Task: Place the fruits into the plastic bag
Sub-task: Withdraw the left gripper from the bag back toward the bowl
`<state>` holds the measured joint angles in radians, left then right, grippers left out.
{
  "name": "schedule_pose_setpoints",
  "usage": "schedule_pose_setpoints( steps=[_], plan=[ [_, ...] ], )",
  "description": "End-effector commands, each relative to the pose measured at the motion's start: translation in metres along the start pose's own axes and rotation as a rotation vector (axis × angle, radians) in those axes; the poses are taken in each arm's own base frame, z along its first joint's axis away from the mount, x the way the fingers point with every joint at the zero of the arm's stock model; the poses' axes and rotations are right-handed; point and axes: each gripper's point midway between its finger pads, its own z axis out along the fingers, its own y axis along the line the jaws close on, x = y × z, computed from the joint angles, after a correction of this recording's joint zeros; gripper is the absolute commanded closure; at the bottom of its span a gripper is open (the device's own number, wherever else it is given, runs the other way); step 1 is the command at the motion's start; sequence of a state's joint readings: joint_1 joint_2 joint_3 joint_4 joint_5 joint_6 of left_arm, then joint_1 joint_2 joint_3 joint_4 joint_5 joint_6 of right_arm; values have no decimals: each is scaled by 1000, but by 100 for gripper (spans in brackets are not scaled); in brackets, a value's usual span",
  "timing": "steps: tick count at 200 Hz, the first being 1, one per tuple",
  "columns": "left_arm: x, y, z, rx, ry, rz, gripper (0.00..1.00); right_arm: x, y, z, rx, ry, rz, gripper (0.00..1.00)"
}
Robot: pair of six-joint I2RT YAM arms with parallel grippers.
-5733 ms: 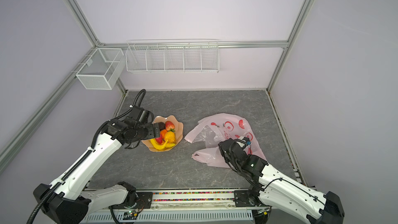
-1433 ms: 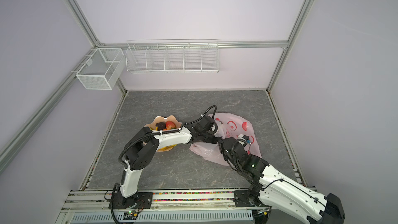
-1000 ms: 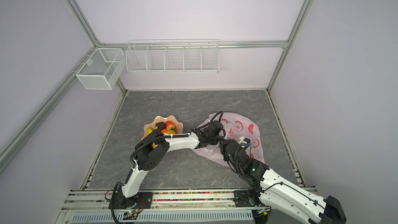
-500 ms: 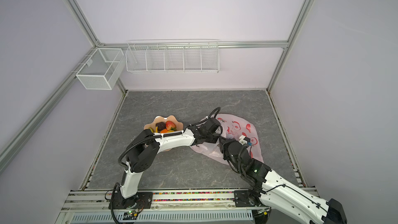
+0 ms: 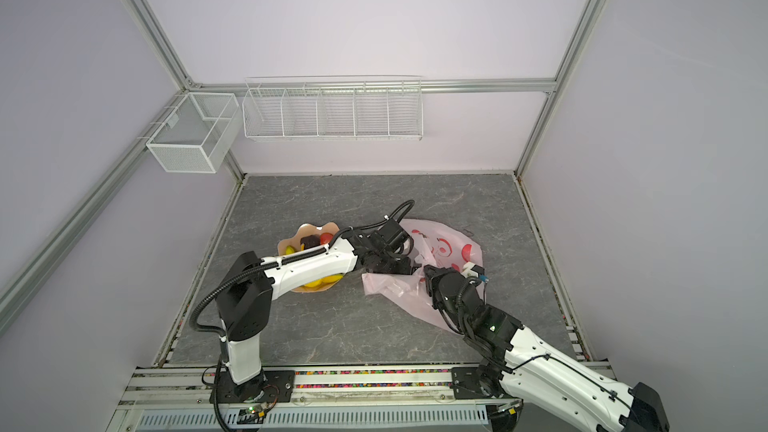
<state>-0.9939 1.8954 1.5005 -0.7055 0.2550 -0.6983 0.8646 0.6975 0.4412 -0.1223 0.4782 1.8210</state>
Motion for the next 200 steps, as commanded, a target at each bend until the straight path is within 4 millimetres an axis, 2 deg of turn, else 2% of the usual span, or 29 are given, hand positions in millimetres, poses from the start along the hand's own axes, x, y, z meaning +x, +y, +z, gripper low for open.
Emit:
schedule_pose_setpoints(
  steps=[1,23,59,78,120,131,160,177,200],
  plan=[
    [0,15,-37,-82,-21,47,1,-4,-12,1,59,-15,56,94],
    [2,27,-51,-105,-36,40,1,-3,-10,0,68,-14,37,94],
    [8,21,-62,-37,-37,81,2,-2,-8,2,76,-12,20,94],
    [3,21,-69,5,-87,51,3,-1,-8,1,88,-9,9,94],
    [-35,47,-92,14,-326,-118,4,-1,-8,0,97,-6,-18,94],
    [-46,47,-94,40,-384,-139,4,-1,-8,0,97,-4,-25,94],
    [-73,39,-89,91,-467,-179,3,3,-7,0,114,12,-52,94],
    [-85,43,-81,66,-493,-225,4,4,-6,0,116,19,-61,94],
    [-105,36,-77,139,-567,-271,4,4,-7,-2,128,21,-78,94]
  ],
)
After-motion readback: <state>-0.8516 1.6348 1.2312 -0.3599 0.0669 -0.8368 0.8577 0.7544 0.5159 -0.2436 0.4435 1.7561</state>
